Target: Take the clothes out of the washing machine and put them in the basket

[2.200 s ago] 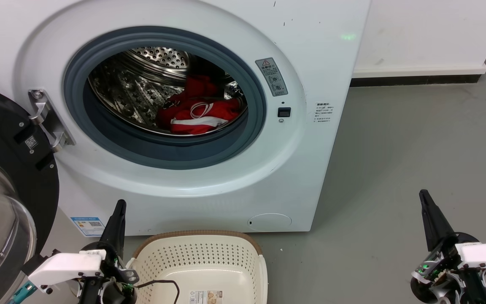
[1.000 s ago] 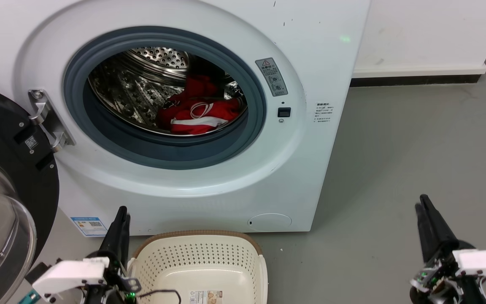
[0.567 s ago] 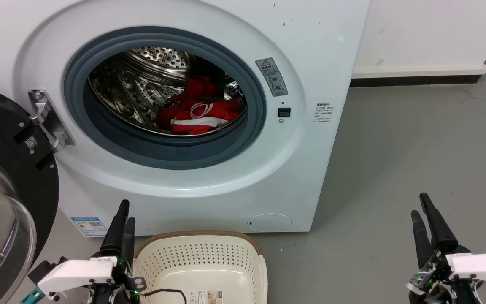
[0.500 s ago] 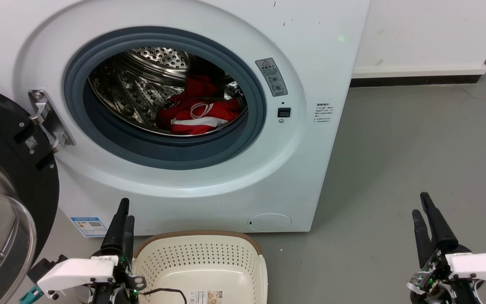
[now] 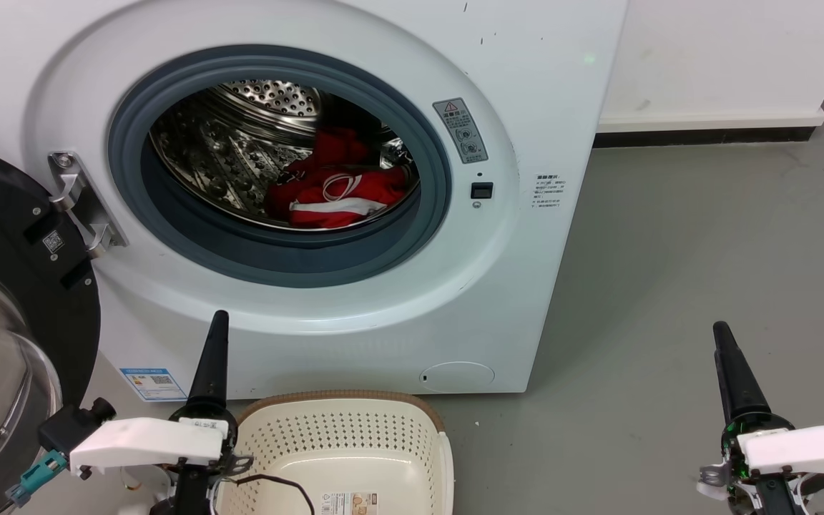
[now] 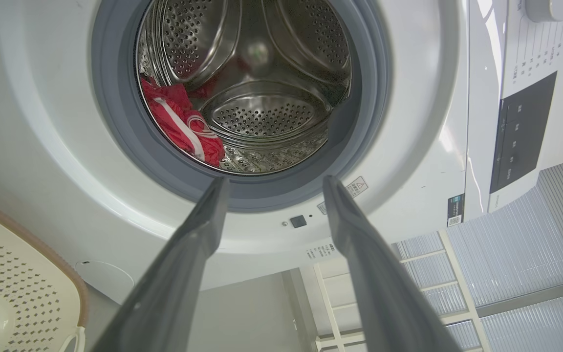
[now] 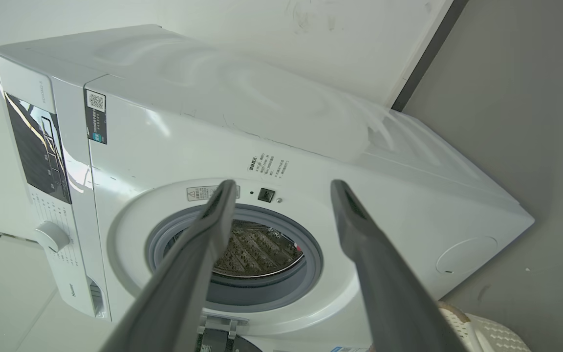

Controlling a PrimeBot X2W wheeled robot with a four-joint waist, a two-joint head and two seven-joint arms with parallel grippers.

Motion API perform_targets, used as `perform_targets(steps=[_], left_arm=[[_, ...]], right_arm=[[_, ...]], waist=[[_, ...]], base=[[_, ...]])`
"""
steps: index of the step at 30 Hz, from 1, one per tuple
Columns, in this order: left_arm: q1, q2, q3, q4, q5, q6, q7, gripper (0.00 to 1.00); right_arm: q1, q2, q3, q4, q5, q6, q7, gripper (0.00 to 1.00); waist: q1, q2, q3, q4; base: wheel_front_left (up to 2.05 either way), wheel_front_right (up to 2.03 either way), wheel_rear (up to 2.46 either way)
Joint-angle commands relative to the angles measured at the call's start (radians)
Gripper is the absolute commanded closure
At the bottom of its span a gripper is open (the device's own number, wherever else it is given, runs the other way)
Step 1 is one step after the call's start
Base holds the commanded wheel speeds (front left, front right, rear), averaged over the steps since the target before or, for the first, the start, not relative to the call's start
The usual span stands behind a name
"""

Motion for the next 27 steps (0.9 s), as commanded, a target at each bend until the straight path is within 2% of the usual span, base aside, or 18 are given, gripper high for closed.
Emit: perform_targets(steps=[1, 8, 13, 19, 27], left_arm=[[-0.021, 0.002, -0.006, -0.025, 0.055, -0.002, -0.014, 0.0], [-0.017, 0.002, -0.019, -0.034, 0.181, -0.002, -0.036, 0.0], [-0.016, 0.002, -0.029, -0.036, 0.289, 0.0, -0.053, 0.0], [-0.013, 0.002, -0.048, -0.031, 0.418, 0.007, -0.073, 0.0], [-0.016, 0.002, -0.066, -0.027, 0.568, 0.018, -0.098, 0.0]], right_arm=[[-0.003, -0.001, 0.003, -0.025, -0.063, 0.0, -0.012, 0.0], [0.011, -0.001, 0.004, -0.043, -0.185, 0.0, -0.034, 0.0], [0.021, -0.001, 0.006, -0.061, -0.307, 0.0, -0.052, 0.0], [0.032, -0.001, 0.013, -0.085, -0.511, 0.0, -0.072, 0.0], [0.051, 0.0, 0.02, -0.108, -0.657, 0.0, -0.093, 0.0]], waist=[[0.0, -0.0001, 0.0, 0.0], [0.0, -0.0001, -0.001, 0.003], [0.0, -0.0001, -0.003, 0.004], [0.0, -0.0001, -0.004, 0.006], [0.0, -0.0001, -0.006, 0.009]], base=[[0.0, 0.0, 0.0], [0.0, 0.0, 0.0], [0.0, 0.0, 0.0], [0.0, 0.0, 0.0], [0.0, 0.0, 0.0]])
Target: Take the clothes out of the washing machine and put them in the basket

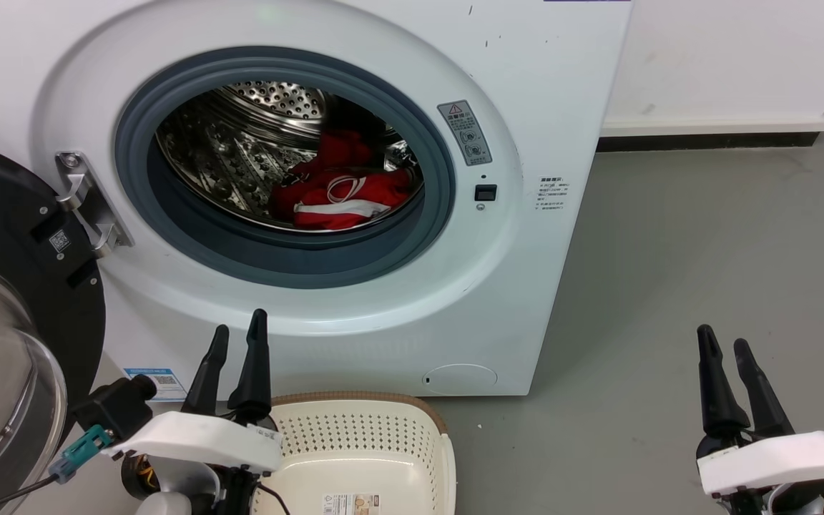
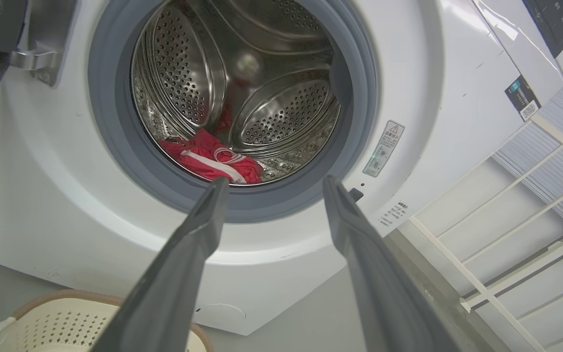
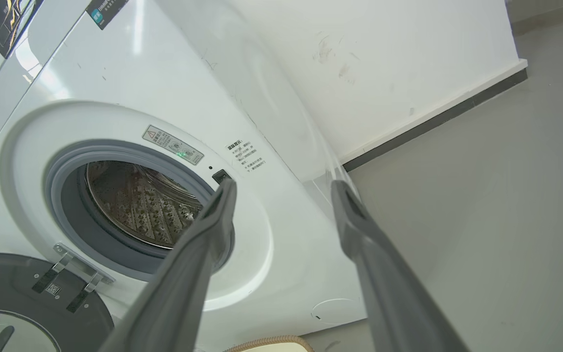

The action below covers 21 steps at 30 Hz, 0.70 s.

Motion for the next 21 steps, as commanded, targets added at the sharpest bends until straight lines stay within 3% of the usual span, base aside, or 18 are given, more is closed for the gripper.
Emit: perform_targets(steps=[1, 21], left_arm=[[-0.017, 0.002, -0.005, -0.009, 0.036, 0.005, -0.01, 0.0], [-0.027, 0.016, -0.034, 0.018, 0.321, 0.041, -0.069, 0.0]], right_arm=[[0.006, 0.0, 0.002, -0.02, -0.032, 0.0, -0.006, 0.0], [0.038, 0.0, 0.002, -0.08, -0.324, 0.0, 0.009, 0.0]], waist=[[0.0, 0.0, 0.0, 0.0], [0.0, 0.0, -0.008, 0.005]], base=[[0.0, 0.0, 0.0], [0.0, 0.0, 0.0]])
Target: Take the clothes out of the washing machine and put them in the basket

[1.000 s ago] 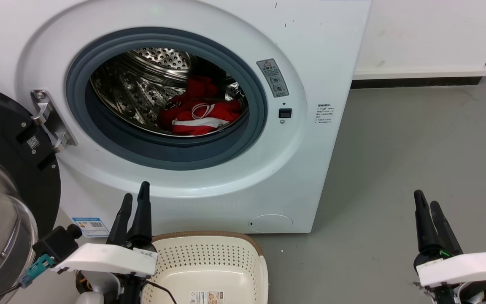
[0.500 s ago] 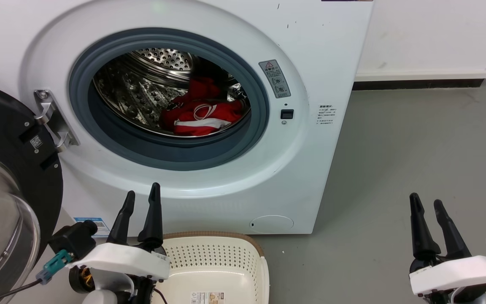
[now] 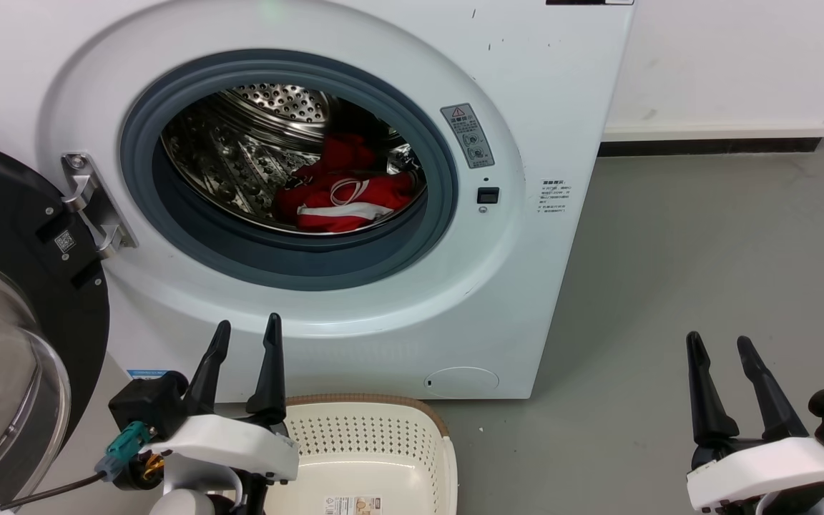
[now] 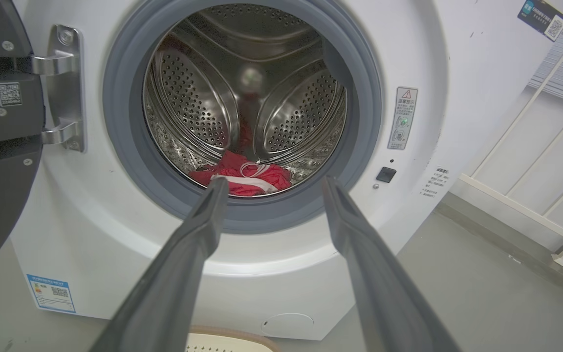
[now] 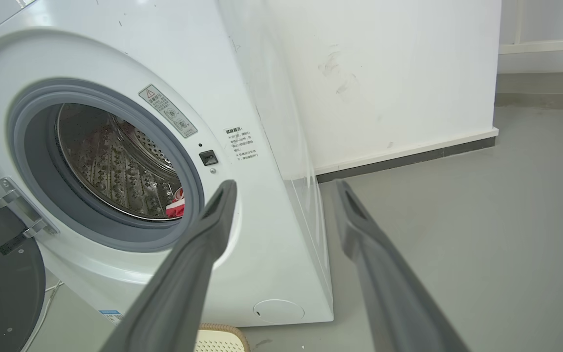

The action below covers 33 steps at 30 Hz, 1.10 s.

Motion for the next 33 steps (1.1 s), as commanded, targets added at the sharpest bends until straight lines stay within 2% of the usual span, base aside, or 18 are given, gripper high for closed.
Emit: perform_targets(steps=[1, 33], left_arm=[[-0.02, 0.009, -0.004, -0.004, 0.029, 0.007, -0.009, 0.0], [-0.021, 0.025, -0.03, 0.028, 0.287, 0.052, -0.075, 0.0]], right_arm=[[0.006, 0.0, -0.001, -0.014, -0.032, 0.0, 0.002, 0.0], [0.033, 0.001, -0.01, -0.059, -0.309, 0.0, -0.002, 0.0]], waist=[[0.0, 0.0, 0.0, 0.0], [0.0, 0.0, -0.006, 0.006]], base=[[0.0, 0.0, 0.0], [0.0, 0.0, 0.0]])
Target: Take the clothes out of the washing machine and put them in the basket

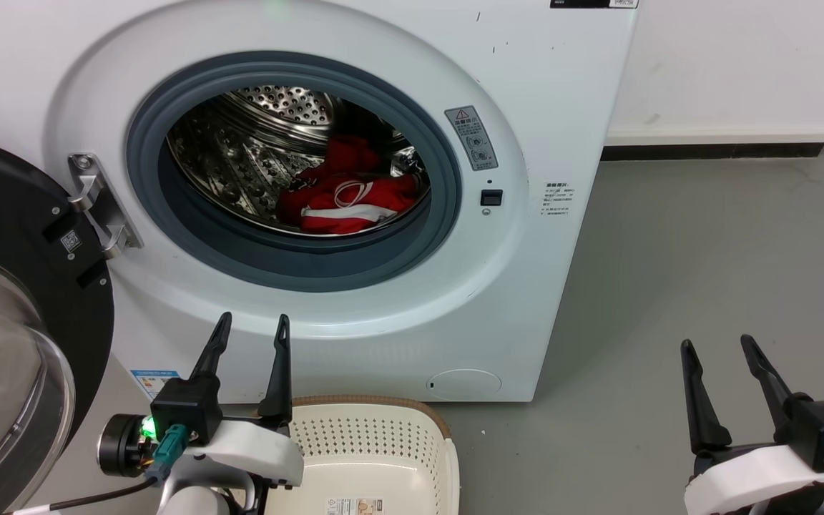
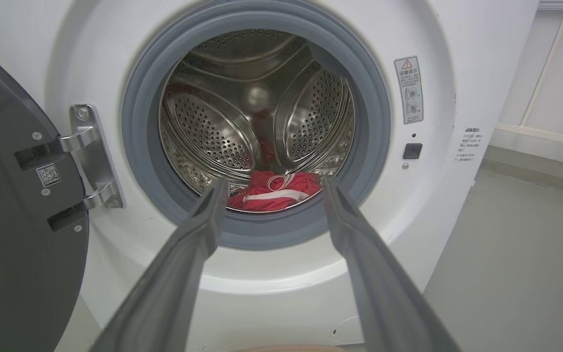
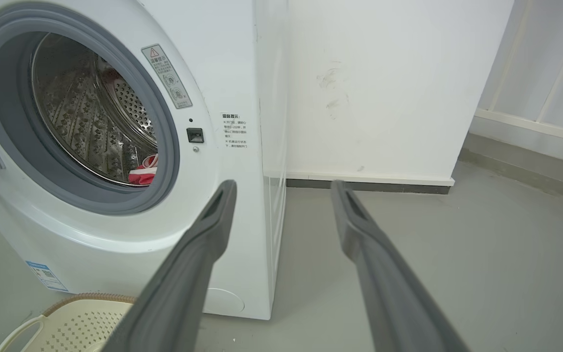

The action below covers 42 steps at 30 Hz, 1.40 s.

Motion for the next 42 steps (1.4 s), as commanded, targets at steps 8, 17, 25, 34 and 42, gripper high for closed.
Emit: perform_targets(steps=[8, 17, 25, 34, 42], left_arm=[[-0.003, 0.002, 0.013, -0.002, 0.058, 0.01, -0.02, 0.0], [-0.001, -0.001, 0.017, 0.008, 0.089, 0.007, -0.03, 0.0], [0.003, -0.01, 0.029, 0.015, 0.07, -0.002, -0.03, 0.0], [-0.006, -0.013, 0.04, 0.023, 0.074, -0.003, -0.03, 0.0], [-0.058, -0.014, 0.057, 0.045, 0.068, 0.01, -0.029, 0.0]], right_arm=[[0.013, 0.001, 0.001, -0.017, -0.054, 0.0, -0.014, 0.0], [0.019, 0.001, 0.003, -0.017, -0.076, 0.0, -0.017, 0.0], [0.015, 0.001, 0.0, -0.013, -0.054, 0.0, -0.013, 0.0], [0.001, 0.001, 0.003, -0.02, -0.046, 0.0, -0.008, 0.0], [-0.036, 0.001, 0.014, -0.049, -0.058, 0.0, -0.001, 0.0]], waist=[[0.0, 0.0, 0.003, 0.0], [0.0, 0.0, 0.005, 0.001], [0.0, 0.0, 0.006, -0.003], [0.0, 0.0, 0.016, -0.008], [0.0, 0.0, 0.072, -0.028]], base=[[0.0, 0.0, 0.0], [0.0, 0.0, 0.0], [0.0, 0.0, 0.0], [0.0, 0.0, 0.0], [0.0, 0.0, 0.0]])
